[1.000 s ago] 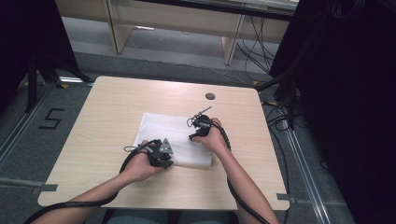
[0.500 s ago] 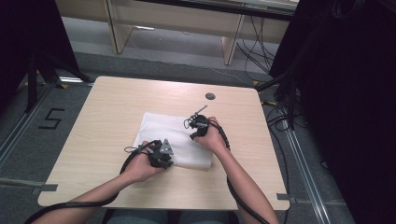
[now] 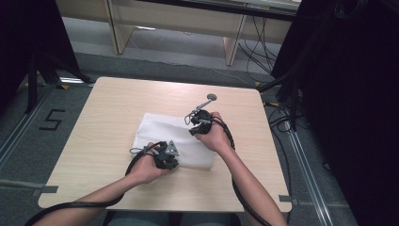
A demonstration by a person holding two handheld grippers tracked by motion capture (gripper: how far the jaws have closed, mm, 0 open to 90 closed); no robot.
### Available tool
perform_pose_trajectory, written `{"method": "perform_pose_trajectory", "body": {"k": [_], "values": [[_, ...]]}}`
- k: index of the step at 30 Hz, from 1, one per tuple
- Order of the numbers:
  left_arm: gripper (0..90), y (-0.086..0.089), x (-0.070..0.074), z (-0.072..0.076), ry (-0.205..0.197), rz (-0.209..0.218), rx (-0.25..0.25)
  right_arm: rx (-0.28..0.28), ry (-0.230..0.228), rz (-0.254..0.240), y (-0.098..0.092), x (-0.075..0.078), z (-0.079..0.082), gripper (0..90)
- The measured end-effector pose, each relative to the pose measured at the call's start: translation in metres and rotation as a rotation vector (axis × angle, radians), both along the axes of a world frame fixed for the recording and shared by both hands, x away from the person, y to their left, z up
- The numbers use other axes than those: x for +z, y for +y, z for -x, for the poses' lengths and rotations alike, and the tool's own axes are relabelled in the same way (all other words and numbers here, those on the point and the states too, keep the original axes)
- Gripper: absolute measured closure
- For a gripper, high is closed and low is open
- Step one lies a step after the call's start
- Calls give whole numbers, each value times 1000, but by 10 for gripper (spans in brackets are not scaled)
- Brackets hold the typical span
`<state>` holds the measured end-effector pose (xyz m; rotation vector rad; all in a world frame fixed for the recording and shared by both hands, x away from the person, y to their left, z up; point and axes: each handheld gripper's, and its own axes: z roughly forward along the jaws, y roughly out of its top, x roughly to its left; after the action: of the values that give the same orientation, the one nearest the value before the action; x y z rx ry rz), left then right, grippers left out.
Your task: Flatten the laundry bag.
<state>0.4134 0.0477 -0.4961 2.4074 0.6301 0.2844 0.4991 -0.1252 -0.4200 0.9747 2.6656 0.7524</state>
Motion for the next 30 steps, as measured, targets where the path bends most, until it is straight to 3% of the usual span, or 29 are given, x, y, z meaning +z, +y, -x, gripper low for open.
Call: {"method": "perform_pose_trajectory", "body": {"k": [1, 3, 8, 9, 15, 17, 18, 20, 24, 30], "values": [[844, -1, -1, -3, 2, -3, 15, 3, -15, -7, -1, 8, 4, 900], [843, -2, -1, -6, -13, 0, 23, -2, -3, -14, -1, 15, 10, 900], [841, -4, -2, -14, -16, 2, 38, 40, -36, -34, -2, 28, 19, 900], [840, -5, -2, -15, -29, 10, 54, 23, -27, -32, -1, 31, 22, 900], [838, -4, -3, -15, -17, 1, 45, 21, -36, -46, -2, 36, 30, 899], [839, -4, -3, -16, -23, -1, 51, 36, -34, -50, -4, 38, 31, 899], [839, -4, -5, -17, -49, 8, 69, 42, -47, -48, -3, 39, 33, 899], [838, -4, -5, -19, -54, 8, 73, 29, -32, -51, -3, 40, 35, 899], [834, -3, -9, -22, -57, 28, 95, 48, -50, -44, 0, 43, 42, 898], [838, -3, 0, -12, -85, 49, 83, 48, -54, -51, 1, 45, 42, 897]]}}
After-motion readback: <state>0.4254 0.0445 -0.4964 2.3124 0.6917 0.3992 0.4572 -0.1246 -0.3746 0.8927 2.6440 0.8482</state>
